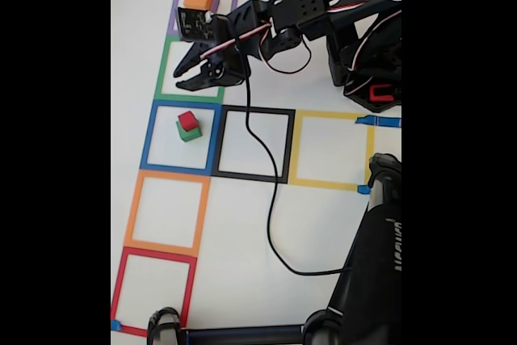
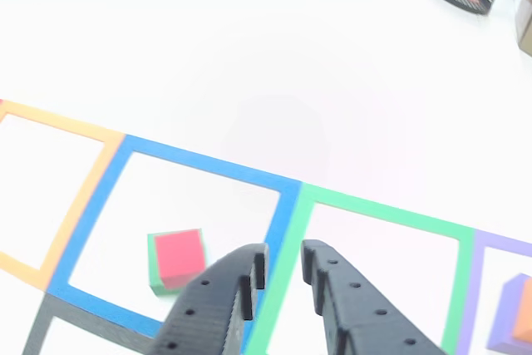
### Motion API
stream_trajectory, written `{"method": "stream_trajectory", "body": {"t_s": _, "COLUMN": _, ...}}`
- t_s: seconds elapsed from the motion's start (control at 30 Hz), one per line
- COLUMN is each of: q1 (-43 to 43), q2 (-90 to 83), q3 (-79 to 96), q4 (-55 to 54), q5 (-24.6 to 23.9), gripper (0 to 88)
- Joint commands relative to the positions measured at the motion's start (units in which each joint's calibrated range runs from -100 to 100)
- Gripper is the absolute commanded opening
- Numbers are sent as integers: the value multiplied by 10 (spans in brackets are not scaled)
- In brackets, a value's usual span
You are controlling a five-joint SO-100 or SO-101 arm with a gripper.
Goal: Tower of hanoi
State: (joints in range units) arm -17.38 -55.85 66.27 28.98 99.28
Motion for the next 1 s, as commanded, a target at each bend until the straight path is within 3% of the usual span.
{"method": "stream_trajectory", "body": {"t_s": 0.0, "q1": 72, "q2": -46, "q3": -168, "q4": 227, "q5": 7, "gripper": 1}}
{"method": "stream_trajectory", "body": {"t_s": 0.17, "q1": 157, "q2": -3, "q3": -396, "q4": 416, "q5": 7, "gripper": 1}}
{"method": "stream_trajectory", "body": {"t_s": 0.53, "q1": 329, "q2": 87, "q3": -748, "q4": 642, "q5": 7, "gripper": 1}}
{"method": "stream_trajectory", "body": {"t_s": 0.83, "q1": 413, "q2": 88, "q3": -767, "q4": 701, "q5": 7, "gripper": 4}}
{"method": "stream_trajectory", "body": {"t_s": 0.97, "q1": 435, "q2": 53, "q3": -651, "q4": 638, "q5": 7, "gripper": 38}}
